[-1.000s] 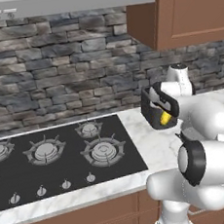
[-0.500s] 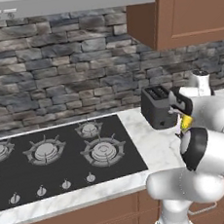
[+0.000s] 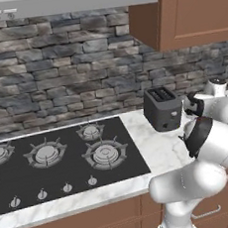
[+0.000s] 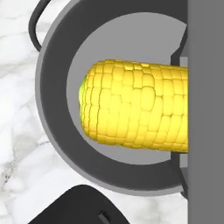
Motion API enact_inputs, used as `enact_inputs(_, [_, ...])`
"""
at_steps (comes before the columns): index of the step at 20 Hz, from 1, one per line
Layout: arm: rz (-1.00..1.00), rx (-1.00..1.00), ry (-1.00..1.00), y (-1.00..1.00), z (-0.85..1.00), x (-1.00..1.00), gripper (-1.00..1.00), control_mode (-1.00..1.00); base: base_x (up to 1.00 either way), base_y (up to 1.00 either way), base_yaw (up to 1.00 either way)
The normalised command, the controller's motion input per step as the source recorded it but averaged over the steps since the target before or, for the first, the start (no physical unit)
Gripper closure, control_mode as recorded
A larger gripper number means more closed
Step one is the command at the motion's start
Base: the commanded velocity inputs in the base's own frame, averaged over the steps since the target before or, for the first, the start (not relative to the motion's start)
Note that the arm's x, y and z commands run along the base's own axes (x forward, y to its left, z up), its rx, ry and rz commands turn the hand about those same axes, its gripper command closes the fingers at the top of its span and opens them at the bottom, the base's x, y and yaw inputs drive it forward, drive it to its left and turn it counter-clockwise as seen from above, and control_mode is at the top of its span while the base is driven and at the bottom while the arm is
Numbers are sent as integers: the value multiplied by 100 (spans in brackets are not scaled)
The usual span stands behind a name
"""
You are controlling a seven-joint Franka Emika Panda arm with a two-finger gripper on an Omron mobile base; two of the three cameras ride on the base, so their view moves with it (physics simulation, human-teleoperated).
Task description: Turn on the sink faucet. Then move the corn from the counter to the sink. Turn off the sink. Move the vegetable from the sink to the pot next to the stove. Finally move the pot to the front right burner.
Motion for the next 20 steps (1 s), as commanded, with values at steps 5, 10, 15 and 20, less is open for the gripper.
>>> enact_inputs(5, [0,0,0,-24,-28,0,100,-100,0,0,0])
enact_inputs(10, [0,0,0,-25,-30,6,100,-100,0,0,0])
enact_inputs(15, [0,0,0,-18,-24,10,100,-100,0,0,0])
enact_inputs(20, [0,0,0,-8,-33,12,-100,-100,0,0,0])
